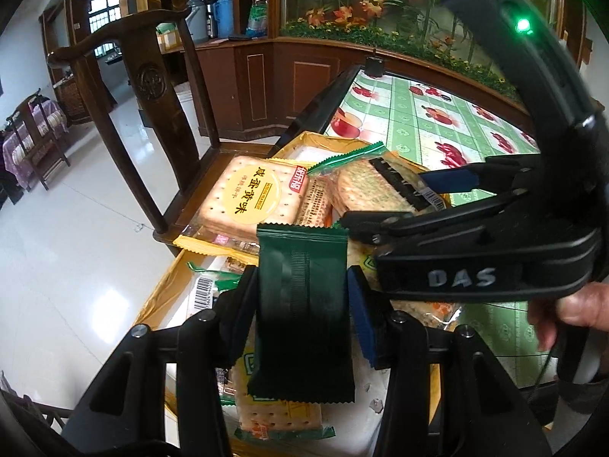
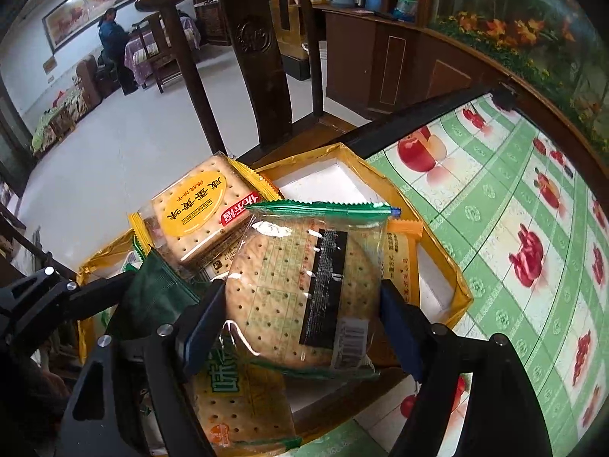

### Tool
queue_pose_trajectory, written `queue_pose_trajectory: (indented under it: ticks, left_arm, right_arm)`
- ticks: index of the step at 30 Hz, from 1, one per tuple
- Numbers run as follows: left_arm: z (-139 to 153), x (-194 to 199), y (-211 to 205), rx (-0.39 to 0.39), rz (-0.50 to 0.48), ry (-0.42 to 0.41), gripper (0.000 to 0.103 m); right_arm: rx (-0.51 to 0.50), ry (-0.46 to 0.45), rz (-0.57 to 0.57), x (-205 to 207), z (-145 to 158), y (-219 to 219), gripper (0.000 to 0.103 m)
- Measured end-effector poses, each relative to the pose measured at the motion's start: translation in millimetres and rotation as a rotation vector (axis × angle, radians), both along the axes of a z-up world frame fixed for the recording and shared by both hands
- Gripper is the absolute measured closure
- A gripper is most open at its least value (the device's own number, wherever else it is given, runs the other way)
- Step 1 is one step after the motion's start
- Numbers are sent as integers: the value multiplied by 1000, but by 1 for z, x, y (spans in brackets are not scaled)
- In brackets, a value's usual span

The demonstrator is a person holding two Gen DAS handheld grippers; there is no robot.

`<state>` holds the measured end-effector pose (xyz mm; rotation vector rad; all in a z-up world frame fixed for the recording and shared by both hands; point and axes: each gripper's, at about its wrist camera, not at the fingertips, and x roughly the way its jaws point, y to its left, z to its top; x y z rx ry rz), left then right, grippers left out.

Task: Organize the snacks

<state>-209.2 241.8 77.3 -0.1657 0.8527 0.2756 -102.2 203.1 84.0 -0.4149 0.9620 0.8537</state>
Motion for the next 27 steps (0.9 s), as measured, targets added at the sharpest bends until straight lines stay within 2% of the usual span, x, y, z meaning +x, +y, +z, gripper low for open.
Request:
queue_pose_trajectory:
  ticks: [8, 12, 16, 27]
  left_arm:
    - [2, -7, -2, 71, 39, -14, 27]
    - [8, -12, -4, 123, 69, -38, 20]
    - [14, -17, -7, 165, 111, -84, 17]
    - [22, -33, -18, 192, 226, -231, 13]
  right_arm:
    - [47, -7, -45, -6, 9, -20, 23]
    - [75, -61, -88, -13, 18, -34, 22]
    - [104, -158, -167, -20, 25, -48, 20]
    - [122, -253, -235, -38, 19, -74, 19]
